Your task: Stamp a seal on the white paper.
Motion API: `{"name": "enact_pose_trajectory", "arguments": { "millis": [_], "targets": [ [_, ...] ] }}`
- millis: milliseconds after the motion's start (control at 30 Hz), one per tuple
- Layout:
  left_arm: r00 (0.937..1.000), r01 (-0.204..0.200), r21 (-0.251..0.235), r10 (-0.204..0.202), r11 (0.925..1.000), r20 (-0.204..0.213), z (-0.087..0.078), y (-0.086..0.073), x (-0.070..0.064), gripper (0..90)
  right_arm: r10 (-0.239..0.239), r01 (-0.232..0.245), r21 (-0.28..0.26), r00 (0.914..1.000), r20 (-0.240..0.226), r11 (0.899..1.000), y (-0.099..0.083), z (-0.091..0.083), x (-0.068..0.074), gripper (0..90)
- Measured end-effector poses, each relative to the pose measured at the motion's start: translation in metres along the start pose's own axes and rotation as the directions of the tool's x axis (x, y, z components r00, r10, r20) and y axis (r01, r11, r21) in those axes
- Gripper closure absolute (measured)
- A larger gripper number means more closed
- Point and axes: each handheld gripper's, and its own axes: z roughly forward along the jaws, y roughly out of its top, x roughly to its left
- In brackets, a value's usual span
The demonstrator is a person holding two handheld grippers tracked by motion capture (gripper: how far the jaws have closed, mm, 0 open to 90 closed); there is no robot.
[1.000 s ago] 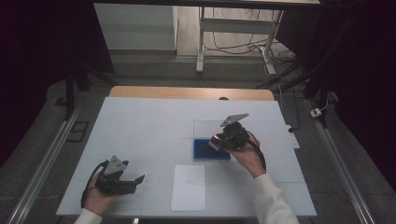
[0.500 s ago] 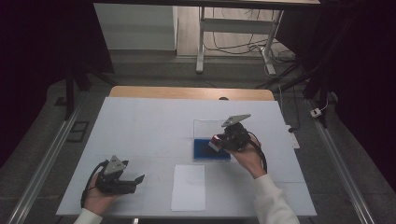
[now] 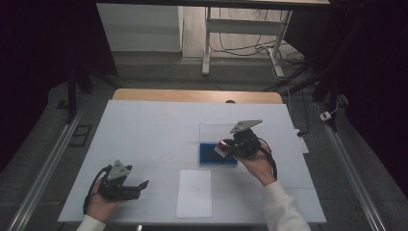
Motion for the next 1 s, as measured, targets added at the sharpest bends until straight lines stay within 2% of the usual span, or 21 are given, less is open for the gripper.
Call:
{"name": "enact_pose_trajectory", "arguments": {
  "millis": [400,600,1000],
  "targets": [
    [1.0,0.0,0.0,0.0,1.0,0.0,0.0,0.0,0.0,16.9,-0.033,0.032,-0.015,0.9991,-0.029,0.999,0.0,-0.012,0.016,70.0],
    [1.0,-0.001,0.002,0.001,1.0,-0.001,0.0,0.0,0.0,16.9,-0.043,0.042,-0.008,0.9982,-0.042,0.999,-0.002,-0.012,0.022,70.0],
    [1.0,-0.001,0.003,0.001,1.0,-0.002,0.0,-0.001,0.0,17.0,-0.091,0.091,-0.015,0.992,-0.087,0.996,0.002,-0.011,0.041,70.0]
  ]
}}
